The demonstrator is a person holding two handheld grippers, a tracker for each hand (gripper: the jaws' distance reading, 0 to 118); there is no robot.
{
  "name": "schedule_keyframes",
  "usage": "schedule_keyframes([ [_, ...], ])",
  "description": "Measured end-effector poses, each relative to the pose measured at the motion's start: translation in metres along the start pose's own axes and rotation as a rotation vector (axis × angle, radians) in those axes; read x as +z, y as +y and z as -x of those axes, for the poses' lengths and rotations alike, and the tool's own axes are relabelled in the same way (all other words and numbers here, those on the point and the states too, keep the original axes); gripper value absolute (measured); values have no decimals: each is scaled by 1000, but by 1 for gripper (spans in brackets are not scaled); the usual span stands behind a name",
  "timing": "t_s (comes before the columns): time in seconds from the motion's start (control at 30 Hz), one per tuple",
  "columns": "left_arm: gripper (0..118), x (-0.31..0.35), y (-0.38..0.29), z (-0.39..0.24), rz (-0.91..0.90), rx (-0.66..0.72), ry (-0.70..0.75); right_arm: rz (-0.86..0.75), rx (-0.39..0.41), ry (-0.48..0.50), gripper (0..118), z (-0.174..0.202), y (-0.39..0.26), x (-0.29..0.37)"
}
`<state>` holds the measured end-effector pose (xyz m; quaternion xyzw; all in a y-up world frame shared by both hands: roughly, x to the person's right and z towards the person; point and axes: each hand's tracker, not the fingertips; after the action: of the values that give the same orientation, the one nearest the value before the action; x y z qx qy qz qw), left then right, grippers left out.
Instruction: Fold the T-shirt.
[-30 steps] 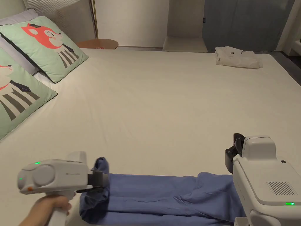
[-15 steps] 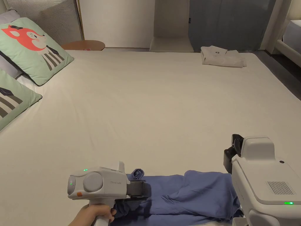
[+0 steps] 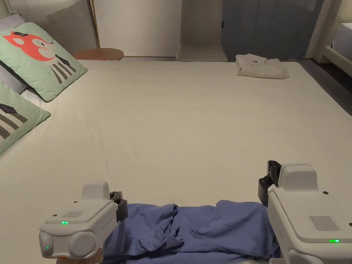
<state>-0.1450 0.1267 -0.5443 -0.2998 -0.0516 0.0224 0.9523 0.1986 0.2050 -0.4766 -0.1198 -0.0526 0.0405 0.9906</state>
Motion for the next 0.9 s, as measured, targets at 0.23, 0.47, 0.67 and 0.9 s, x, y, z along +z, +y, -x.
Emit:
schedule_keyframes([
  [0.23,1,-24,-39,-28,122,-72,-37,17,-7,-9,1,-6,-7,-1],
  [0.47,1,-37,-65,-78,158,-152,-84,27,-8,-36,1,-19,-8,3],
  [0.67,1,-45,-70,-101,135,-150,-139,29,-15,-58,1,-33,-10,1],
  [0.9,1,-22,-47,-79,132,47,-342,32,-19,-52,1,-26,-10,0],
])
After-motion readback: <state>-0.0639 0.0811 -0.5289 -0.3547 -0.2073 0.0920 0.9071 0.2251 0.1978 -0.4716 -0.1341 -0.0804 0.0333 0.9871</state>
